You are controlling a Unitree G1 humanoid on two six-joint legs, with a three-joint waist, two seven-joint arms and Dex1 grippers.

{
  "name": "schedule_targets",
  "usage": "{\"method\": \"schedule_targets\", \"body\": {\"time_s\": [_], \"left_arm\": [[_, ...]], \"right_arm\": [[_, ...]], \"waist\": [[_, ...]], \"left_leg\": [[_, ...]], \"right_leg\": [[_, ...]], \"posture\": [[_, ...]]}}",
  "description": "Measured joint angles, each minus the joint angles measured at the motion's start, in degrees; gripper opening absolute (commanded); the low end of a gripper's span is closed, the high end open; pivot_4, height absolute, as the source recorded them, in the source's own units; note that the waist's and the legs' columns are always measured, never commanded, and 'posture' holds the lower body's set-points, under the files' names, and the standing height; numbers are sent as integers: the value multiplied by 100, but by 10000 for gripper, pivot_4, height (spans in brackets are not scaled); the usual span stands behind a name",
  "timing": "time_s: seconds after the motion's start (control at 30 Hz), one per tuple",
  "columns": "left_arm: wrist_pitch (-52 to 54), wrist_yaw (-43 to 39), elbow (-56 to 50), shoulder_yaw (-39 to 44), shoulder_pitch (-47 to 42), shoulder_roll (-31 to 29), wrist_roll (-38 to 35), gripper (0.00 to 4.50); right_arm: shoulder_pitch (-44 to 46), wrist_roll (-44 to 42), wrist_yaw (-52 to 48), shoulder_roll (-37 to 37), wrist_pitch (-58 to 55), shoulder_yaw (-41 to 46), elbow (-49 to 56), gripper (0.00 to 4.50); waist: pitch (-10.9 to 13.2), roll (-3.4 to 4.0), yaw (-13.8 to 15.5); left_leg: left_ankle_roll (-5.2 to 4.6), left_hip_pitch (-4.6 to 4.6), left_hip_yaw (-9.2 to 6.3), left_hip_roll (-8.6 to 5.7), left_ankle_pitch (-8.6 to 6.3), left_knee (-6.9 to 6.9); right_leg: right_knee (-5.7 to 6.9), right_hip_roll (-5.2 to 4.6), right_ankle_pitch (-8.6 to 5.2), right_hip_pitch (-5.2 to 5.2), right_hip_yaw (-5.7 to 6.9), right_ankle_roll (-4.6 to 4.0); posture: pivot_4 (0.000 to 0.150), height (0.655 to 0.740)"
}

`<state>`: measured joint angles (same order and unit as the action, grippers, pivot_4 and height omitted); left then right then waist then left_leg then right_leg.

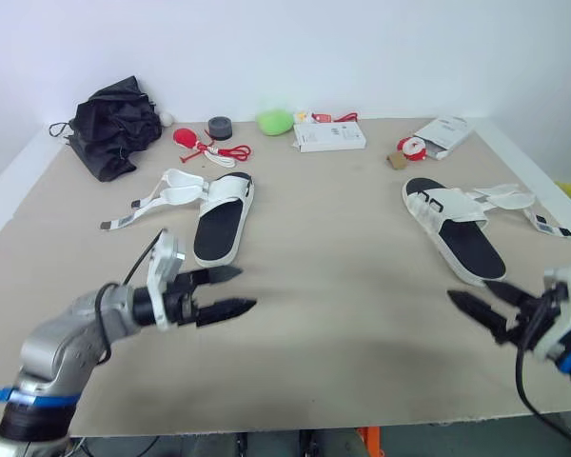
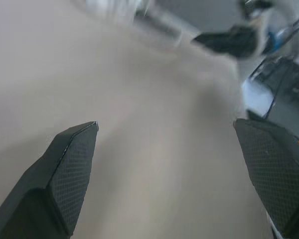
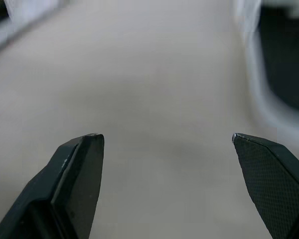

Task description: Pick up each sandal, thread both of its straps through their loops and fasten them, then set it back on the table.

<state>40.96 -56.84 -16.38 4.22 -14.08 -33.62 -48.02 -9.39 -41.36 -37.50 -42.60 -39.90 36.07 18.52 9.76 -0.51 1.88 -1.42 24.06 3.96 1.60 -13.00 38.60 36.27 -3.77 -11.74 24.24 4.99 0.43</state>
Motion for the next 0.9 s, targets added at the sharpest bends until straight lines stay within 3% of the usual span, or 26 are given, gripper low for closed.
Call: {"method": "schedule_targets", "body": {"time_s": [0.1, 0.23, 0.47, 0.6, 0.83, 0.9], "left_arm": [[-476, -126, 482, -343, -711, 410, 363, 45000], [-1135, -218, 1080, -624, -973, 727, 963, 45000], [-2428, 46, 2407, -1407, -1912, 1745, 2344, 45000], [-2730, 262, 2894, -1446, -2142, 2032, 2639, 45000], [-2854, 489, 3115, -1421, -2264, 2238, 2772, 45000], [-2858, 690, 3172, -1316, -2272, 2383, 2783, 45000]], "right_arm": [[864, 467, 544, -4, 191, -290, -548, 44158], [1207, 908, 640, 6, 408, -729, -1225, 44158], [2944, 1787, 602, 19, 1108, -1654, -3115, 44158], [3525, 2161, 360, 18, 1425, -2074, -4023, 44158], [4073, 2465, 188, 61, 1746, -2407, -4673, 44158], [4587, 2675, 160, 182, 1942, -2580, -5343, 44158]], "waist": [[-1, -8, -9], [0, -13, -8], [3, -17, -23], [3, -17, -32], [3, -17, -70], [4, -18, -126]], "left_leg": [[-5, -5, 28, 0, 4, -5], [-8, -1, 41, -1, 1, -10], [-20, 2, 64, -5, 4, -6], [-27, 3, 75, 0, -1, -8], [-27, 4, 96, 4, -1, -8], [-29, 7, 116, 4, 0, -6]], "right_leg": [[-1, 7, 15, 4, -29, 3], [-2, 10, 25, 14, -45, 15], [-12, 16, 56, 22, -77, 25], [-10, 27, 55, 34, -103, 18], [-9, 30, 63, 46, -125, 24], [-10, 28, 81, 62, -139, 40]], "posture": [[1500, 7400], [1500, 7400], [1500, 7400], [1500, 7400], [1500, 7400], [1500, 7400]]}}
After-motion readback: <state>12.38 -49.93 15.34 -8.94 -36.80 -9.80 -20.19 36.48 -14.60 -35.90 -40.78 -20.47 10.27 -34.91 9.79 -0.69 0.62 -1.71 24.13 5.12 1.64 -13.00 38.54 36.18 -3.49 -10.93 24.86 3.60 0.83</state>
